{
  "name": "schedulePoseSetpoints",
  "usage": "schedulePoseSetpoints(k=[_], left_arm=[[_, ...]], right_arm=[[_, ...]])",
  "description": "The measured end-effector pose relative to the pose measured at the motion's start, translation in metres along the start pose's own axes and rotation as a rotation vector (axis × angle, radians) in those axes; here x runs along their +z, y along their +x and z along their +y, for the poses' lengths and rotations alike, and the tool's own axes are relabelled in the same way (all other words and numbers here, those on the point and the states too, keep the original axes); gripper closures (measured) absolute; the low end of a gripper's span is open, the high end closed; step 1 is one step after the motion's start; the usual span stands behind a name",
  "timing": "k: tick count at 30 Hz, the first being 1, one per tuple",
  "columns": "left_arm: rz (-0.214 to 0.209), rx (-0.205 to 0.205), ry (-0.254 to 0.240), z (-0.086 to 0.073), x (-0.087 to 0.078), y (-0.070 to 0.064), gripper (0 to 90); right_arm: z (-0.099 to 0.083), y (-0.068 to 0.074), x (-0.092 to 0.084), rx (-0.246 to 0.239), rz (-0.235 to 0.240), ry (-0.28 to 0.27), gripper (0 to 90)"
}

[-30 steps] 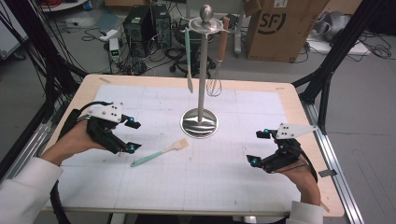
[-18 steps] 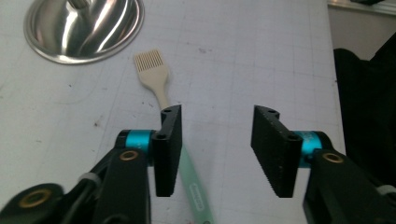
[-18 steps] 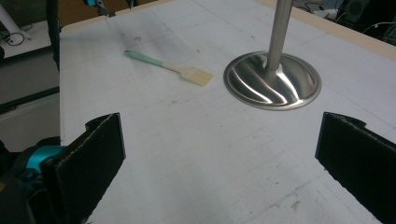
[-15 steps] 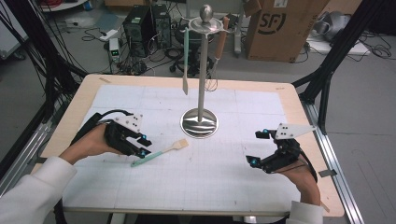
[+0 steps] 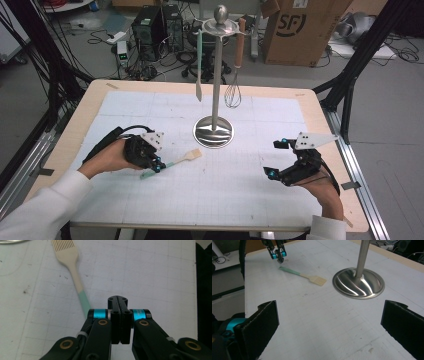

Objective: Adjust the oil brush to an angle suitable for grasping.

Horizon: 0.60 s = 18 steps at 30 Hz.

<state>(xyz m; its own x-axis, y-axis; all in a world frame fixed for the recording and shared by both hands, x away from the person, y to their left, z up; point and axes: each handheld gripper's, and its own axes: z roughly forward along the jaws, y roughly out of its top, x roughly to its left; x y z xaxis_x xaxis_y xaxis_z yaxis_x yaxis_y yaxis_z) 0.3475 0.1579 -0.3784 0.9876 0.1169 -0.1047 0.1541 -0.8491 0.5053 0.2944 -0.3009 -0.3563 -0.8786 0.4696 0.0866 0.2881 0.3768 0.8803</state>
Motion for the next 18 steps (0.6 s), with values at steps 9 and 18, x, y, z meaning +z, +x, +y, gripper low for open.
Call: schedulePoseSetpoints(k=[9, 18], left_arm=[[-0.005, -0.013, 0.065, -0.002, 0.014, 0.004, 89.8], [-0.008, -0.021, 0.143, -0.005, 0.023, 0.006, 89.8]], right_arm=[[0.000, 0.000, 0.000, 0.002, 0.000, 0.002, 0.2], [0.000, 0.001, -0.001, 0.001, -0.001, -0.004, 0.2]])
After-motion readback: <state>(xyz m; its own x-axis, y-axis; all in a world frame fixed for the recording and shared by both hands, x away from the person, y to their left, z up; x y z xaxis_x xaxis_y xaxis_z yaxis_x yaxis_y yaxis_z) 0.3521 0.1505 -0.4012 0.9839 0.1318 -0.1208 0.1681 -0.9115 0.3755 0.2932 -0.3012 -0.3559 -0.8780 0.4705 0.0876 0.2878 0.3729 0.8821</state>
